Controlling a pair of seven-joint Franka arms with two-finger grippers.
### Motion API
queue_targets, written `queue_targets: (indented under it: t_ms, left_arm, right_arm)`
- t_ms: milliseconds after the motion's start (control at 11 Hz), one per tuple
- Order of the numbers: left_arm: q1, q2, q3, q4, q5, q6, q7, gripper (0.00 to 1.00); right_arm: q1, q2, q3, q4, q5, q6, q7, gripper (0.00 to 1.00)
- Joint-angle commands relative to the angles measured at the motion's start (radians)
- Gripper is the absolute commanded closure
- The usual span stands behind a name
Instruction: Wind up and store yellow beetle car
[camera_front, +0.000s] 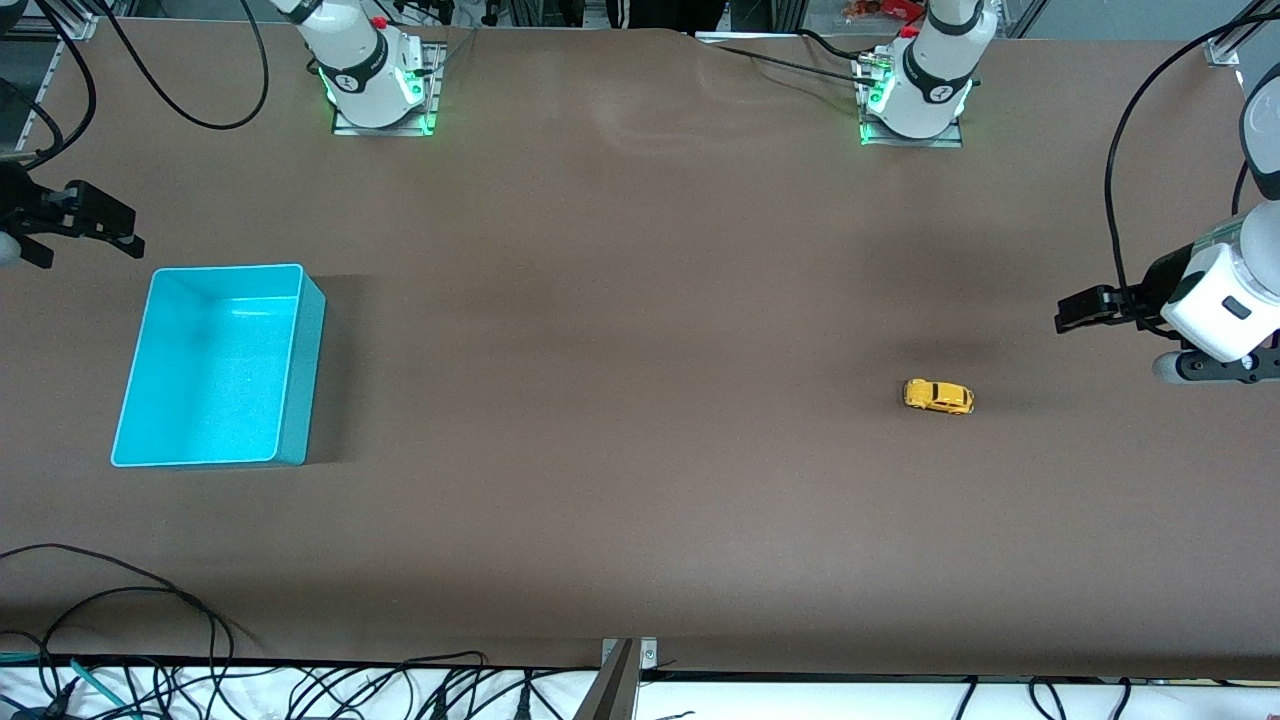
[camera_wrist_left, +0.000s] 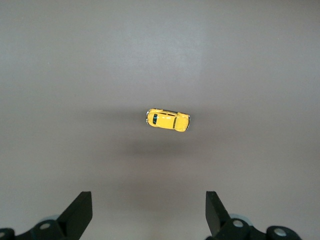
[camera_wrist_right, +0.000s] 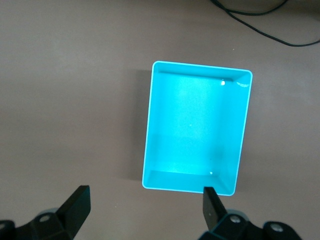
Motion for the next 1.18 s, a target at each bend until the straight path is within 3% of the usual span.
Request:
queue_targets:
  t_ms: [0,1091]
  left_arm:
    - [-0.002,-0.021,0.015,-0.007,-0.03,-0.009,0.082,0.0]
    - [-0.005,-0.019,0.011,0.006,-0.015,0.01,0.09,0.0]
  right_arm:
    - [-0.005,-0.013,-0.031,0.028,0.005,-0.038,-0.024,0.0]
    - [0.004,0.004,-0.029,0.03,0.002,-0.036,-0.023,0.0]
